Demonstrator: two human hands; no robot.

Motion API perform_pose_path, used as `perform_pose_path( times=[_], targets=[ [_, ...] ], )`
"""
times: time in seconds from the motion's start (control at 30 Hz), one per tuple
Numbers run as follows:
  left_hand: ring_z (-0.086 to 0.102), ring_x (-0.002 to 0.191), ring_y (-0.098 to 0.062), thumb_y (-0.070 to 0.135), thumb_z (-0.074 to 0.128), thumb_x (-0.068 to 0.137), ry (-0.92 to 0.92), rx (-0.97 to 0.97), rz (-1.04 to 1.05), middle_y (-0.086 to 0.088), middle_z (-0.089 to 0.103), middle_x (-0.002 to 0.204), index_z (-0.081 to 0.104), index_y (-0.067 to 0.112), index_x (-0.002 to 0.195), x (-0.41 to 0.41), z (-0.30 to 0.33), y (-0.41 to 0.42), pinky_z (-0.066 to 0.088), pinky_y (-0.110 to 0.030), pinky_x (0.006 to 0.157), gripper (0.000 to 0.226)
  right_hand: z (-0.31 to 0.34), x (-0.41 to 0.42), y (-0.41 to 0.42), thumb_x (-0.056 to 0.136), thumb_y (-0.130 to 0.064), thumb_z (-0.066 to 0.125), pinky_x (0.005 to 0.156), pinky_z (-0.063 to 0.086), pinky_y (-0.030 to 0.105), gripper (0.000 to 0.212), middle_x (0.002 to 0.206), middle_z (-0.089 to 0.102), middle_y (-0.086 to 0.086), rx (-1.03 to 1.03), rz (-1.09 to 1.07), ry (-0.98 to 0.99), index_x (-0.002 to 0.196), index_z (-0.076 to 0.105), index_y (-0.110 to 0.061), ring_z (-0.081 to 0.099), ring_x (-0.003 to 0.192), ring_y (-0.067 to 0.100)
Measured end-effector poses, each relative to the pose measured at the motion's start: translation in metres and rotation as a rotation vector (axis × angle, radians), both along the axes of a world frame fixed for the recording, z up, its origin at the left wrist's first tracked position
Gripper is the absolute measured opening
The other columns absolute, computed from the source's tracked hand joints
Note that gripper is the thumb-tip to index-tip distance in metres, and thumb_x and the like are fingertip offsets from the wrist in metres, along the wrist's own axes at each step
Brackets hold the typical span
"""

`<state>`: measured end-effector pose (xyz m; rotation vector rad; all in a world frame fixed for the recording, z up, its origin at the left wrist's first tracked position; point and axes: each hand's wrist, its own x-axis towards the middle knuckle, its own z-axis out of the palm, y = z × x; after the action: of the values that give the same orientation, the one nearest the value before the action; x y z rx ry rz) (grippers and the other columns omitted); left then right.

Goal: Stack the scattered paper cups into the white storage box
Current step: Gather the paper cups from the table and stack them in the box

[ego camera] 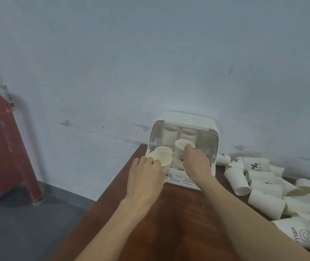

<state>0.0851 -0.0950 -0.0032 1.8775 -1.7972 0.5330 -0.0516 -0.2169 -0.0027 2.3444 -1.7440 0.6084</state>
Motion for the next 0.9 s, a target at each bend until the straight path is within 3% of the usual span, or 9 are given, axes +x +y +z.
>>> perform_pose_path(
  times=[0.27,0.73,0.8,0.9],
  targets=[
    [0.054,0.059,-0.022,0.012,0.078,0.067,-0.008,-0.020,0.029,0.000,0.060,0.060,0.060,0.018,0.062,0.007,-0.011,-0.015,0.041,-0.033,0.058,0.020,-0.025,-0.001,0.000,0.087,-0.001,0.040,0.062,0.032,0.036,0.018,0.100,0.061,0.014,0.099,0.057,0.061,0.101,0.048,-0.007,0.059,0.090,0.036],
    [0.049,0.061,-0.026,0.009,0.071,0.078,0.018,-0.143,0.065,-0.005,0.057,0.062,0.062,0.014,0.063,0.011,0.016,-0.082,0.034,-0.034,0.062,0.018,-0.056,-0.009,-0.014,0.088,-0.007,0.042,0.068,0.041,0.037,0.023,0.099,0.065,0.007,0.044,0.075,-0.070,0.107,0.053,-0.012,0.061,0.088,0.032],
    [0.050,0.065,-0.027,0.008,0.066,0.080,-0.001,-0.130,0.050,-0.007,0.058,0.066,0.065,0.012,0.067,0.009,0.017,-0.093,0.035,-0.035,0.065,0.014,-0.059,-0.010,-0.017,0.091,-0.010,0.041,0.069,0.043,0.037,0.022,0.097,0.068,0.007,0.031,0.073,-0.125,0.106,0.055,-0.013,0.061,0.086,0.032],
    [0.054,0.086,-0.028,0.015,0.046,0.094,-0.019,-0.061,0.022,-0.009,0.063,0.089,0.068,0.011,0.092,0.007,0.010,-0.104,0.036,-0.036,0.079,0.022,-0.061,-0.011,-0.019,0.096,-0.014,0.037,0.073,0.044,0.038,0.024,0.098,0.069,0.008,0.023,0.087,-0.197,0.109,0.058,-0.014,0.062,0.088,0.032]
  ],
)
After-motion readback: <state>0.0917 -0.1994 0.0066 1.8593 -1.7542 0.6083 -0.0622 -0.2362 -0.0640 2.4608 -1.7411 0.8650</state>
